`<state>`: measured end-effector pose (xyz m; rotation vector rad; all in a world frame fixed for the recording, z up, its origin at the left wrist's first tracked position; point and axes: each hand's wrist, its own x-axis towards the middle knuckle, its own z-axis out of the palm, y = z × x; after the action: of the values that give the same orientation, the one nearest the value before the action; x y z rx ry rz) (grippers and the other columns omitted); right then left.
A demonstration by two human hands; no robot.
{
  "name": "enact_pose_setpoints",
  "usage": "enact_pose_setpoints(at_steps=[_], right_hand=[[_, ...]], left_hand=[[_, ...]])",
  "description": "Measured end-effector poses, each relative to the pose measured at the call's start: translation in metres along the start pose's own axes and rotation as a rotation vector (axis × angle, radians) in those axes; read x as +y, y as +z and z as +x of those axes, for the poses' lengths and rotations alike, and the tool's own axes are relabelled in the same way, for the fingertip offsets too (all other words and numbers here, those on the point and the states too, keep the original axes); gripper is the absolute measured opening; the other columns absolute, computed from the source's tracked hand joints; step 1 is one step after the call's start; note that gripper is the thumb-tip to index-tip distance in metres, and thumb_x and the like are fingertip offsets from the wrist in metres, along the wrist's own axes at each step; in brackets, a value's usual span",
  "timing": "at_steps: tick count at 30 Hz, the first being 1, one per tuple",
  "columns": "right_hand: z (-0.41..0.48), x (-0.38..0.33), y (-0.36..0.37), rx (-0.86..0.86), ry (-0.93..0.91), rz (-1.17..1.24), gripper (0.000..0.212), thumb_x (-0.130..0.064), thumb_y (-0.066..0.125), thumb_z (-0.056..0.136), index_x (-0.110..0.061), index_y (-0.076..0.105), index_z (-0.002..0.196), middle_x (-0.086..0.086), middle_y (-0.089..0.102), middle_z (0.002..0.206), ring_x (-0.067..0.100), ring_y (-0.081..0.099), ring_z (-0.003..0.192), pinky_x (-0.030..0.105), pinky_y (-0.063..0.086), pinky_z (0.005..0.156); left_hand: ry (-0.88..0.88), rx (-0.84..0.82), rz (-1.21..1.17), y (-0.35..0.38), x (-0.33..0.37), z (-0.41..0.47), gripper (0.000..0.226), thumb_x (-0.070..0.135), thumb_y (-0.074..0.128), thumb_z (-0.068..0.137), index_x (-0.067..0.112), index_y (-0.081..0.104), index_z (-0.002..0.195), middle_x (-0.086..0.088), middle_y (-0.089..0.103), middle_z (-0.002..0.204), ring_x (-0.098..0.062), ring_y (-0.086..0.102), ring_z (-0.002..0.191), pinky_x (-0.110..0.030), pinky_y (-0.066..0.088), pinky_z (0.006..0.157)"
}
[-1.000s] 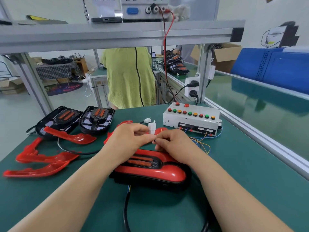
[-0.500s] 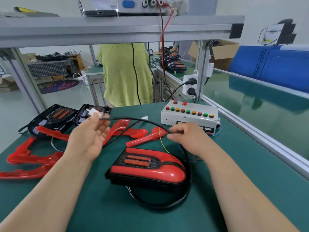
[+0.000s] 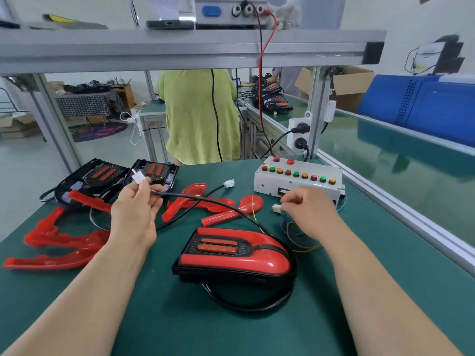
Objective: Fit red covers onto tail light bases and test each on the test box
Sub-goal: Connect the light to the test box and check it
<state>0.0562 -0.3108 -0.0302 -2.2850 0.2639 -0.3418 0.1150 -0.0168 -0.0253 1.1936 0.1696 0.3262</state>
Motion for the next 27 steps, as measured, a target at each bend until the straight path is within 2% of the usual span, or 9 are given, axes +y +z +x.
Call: enact_pose_setpoints(at_steps=[2, 5, 6, 8, 11, 17, 20, 23, 27], right_hand=[[0.003, 0.004, -0.002, 0.144, 0.038, 0.029, 0.017, -0.011, 0.061, 0.091, -0.025, 0.071, 0.092, -0.006, 0.07, 0.1, 0.012, 0.061, 0.087, 0.019, 0.042, 0.07], [0.005, 0.007, 0.005, 0.178, 0.022, -0.049, 0.023, -0.009, 0.057, 0.094, -0.017, 0.074, 0.106, 0.001, 0.071, 0.109, 0.019, 0.063, 0.097, 0.029, 0.048, 0.083], [0.004, 0.007, 0.009, 0.163, 0.001, -0.096, 0.023, -0.01, 0.057, 0.094, -0.016, 0.073, 0.109, 0.004, 0.071, 0.112, 0.022, 0.063, 0.102, 0.031, 0.048, 0.089], [0.005, 0.008, 0.018, 0.122, -0.023, -0.205, 0.024, -0.016, 0.059, 0.094, -0.015, 0.072, 0.115, 0.008, 0.069, 0.116, 0.027, 0.061, 0.108, 0.033, 0.048, 0.093], [0.007, 0.012, 0.026, 0.065, -0.013, -0.341, 0.023, -0.024, 0.057, 0.096, -0.014, 0.07, 0.112, 0.011, 0.066, 0.113, 0.031, 0.06, 0.106, 0.033, 0.048, 0.084], [0.006, 0.013, 0.032, 0.063, -0.005, -0.42, 0.023, -0.028, 0.055, 0.098, -0.013, 0.072, 0.104, 0.012, 0.065, 0.107, 0.031, 0.06, 0.1, 0.032, 0.045, 0.074], [0.004, 0.008, 0.03, 0.171, -0.015, -0.289, 0.017, -0.025, 0.053, 0.099, -0.012, 0.063, 0.105, 0.009, 0.058, 0.11, 0.031, 0.054, 0.104, 0.041, 0.046, 0.084], [0.0, -0.004, 0.028, 0.265, -0.084, -0.086, 0.006, -0.019, 0.049, 0.1, -0.013, 0.051, 0.102, 0.004, 0.059, 0.096, 0.03, 0.056, 0.093, 0.041, 0.043, 0.077], [-0.01, -0.019, 0.021, 0.039, -0.142, 0.061, 0.009, -0.033, 0.054, 0.096, -0.025, 0.051, 0.101, -0.006, 0.067, 0.093, 0.015, 0.058, 0.082, 0.034, 0.043, 0.069]], left_hand=[[0.034, -0.013, 0.034, 0.0, -0.002, 0.0, 0.019, 0.019, 0.043, 0.106, 0.02, 0.06, 0.099, 0.006, 0.065, 0.07, -0.006, 0.066, 0.079, -0.025, 0.051, 0.086], [0.091, -0.048, 0.184, 0.001, -0.006, 0.0, 0.025, 0.017, 0.045, 0.104, 0.004, 0.064, 0.113, 0.005, 0.057, 0.065, -0.008, 0.06, 0.071, -0.029, 0.053, 0.087], [0.122, -0.08, 0.236, 0.001, -0.008, 0.0, 0.025, 0.017, 0.045, 0.103, 0.009, 0.065, 0.116, 0.007, 0.055, 0.064, -0.008, 0.058, 0.068, -0.029, 0.054, 0.086], [0.173, -0.163, 0.316, 0.002, -0.01, -0.005, 0.031, 0.019, 0.045, 0.103, 0.037, 0.067, 0.114, 0.013, 0.05, 0.06, -0.006, 0.058, 0.066, -0.031, 0.053, 0.087], [0.265, -0.233, 0.43, 0.005, -0.011, -0.009, 0.037, 0.024, 0.043, 0.103, 0.058, 0.056, 0.11, 0.017, 0.049, 0.061, -0.005, 0.061, 0.064, -0.036, 0.049, 0.088], [0.362, -0.23, 0.431, 0.006, -0.015, -0.016, 0.015, 0.026, 0.051, 0.099, 0.039, 0.058, 0.099, 0.013, 0.064, 0.068, -0.003, 0.063, 0.064, -0.037, 0.053, 0.076], [0.268, -0.232, 0.336, 0.006, -0.019, -0.015, 0.015, 0.017, 0.052, 0.102, 0.029, 0.06, 0.102, 0.007, 0.072, 0.078, -0.008, 0.07, 0.077, -0.031, 0.051, 0.08], [0.194, -0.255, 0.217, 0.011, -0.018, -0.015, 0.018, 0.01, 0.051, 0.102, 0.025, 0.06, 0.103, 0.005, 0.073, 0.08, -0.013, 0.071, 0.084, -0.031, 0.053, 0.085], [0.188, -0.248, 0.221, 0.015, -0.02, -0.018, 0.021, 0.006, 0.05, 0.102, 0.025, 0.06, 0.105, 0.007, 0.07, 0.077, -0.008, 0.068, 0.078, -0.027, 0.053, 0.082]])
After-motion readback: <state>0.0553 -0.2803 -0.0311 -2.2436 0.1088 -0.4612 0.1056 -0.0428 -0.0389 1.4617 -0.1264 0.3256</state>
